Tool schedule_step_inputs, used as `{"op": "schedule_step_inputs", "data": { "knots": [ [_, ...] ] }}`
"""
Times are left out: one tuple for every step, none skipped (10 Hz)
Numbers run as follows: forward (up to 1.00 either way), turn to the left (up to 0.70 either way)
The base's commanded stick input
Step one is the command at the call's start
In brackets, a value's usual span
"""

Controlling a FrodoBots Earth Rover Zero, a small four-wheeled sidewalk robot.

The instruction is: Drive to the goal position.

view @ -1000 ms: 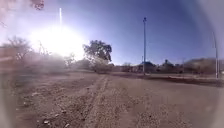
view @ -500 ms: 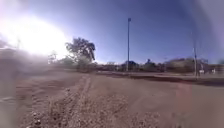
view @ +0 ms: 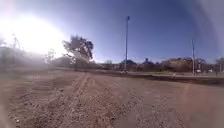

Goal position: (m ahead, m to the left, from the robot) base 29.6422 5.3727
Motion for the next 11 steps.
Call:
{"op": "schedule_step_inputs", "data": {
  "knots": [
    [0.5, 0.0],
    [0.5, 0.0],
    [0.5, 0.0],
    [0.5, 0.25],
    [0.5, 0.5],
    [0.5, 0.37],
    [0.5, 0.04],
    [0.5, 0.0],
    [0.5, 0.0],
    [0.5, 0.0],
    [0.5, 0.0]
  ]
}}
